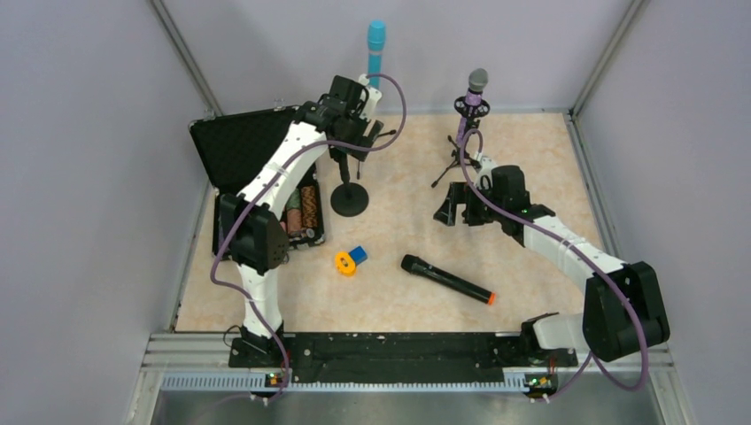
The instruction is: Attach the microphones to the stand
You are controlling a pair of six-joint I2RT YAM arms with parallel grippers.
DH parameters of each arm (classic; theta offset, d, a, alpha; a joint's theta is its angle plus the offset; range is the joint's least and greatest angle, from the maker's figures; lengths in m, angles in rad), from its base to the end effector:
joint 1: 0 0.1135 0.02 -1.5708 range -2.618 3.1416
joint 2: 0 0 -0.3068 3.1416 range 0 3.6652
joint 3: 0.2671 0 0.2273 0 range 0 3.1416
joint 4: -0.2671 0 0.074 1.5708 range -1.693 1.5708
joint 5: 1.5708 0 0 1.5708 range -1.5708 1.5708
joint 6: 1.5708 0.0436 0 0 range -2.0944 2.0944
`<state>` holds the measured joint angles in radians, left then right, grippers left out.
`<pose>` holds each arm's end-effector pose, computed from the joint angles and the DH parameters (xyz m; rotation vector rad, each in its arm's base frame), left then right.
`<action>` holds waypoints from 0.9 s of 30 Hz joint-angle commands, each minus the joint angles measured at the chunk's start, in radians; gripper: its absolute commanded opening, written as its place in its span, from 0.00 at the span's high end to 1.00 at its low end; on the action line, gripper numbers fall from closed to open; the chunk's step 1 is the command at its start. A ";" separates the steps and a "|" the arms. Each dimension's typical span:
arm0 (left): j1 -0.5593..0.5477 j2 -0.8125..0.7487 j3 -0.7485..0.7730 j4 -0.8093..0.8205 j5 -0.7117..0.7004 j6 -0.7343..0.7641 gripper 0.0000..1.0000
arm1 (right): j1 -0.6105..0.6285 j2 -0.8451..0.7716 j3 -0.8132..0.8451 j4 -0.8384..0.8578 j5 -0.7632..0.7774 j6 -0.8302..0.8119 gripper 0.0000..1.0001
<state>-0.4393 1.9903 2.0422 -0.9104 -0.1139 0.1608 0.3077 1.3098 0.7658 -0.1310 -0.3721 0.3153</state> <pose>0.3980 -0.1816 0.3762 0.6666 2.3283 0.0117 0.2325 0.0905 0.2761 -0.1984 2.2908 0.7475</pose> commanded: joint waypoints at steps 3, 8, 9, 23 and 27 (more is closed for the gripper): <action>-0.009 -0.013 0.041 -0.009 0.010 0.010 0.23 | 0.016 -0.024 -0.006 0.010 -0.002 -0.010 0.01; -0.016 -0.017 0.036 -0.027 -0.004 0.019 0.33 | 0.015 -0.037 -0.016 0.013 0.007 -0.010 0.01; -0.018 -0.018 0.035 -0.033 -0.016 0.023 0.37 | 0.015 -0.035 -0.013 0.013 0.007 -0.010 0.01; -0.052 -0.058 -0.015 -0.009 -0.080 0.059 0.98 | 0.015 -0.051 -0.015 0.016 0.006 -0.003 0.01; -0.061 -0.078 -0.028 0.000 -0.089 0.070 1.00 | 0.015 -0.044 -0.027 0.034 0.002 0.002 0.01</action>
<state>-0.5030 1.9701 2.0377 -0.9527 -0.1513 0.1936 0.3111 1.2915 0.7471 -0.1322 -0.3679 0.3164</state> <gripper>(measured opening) 0.245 0.988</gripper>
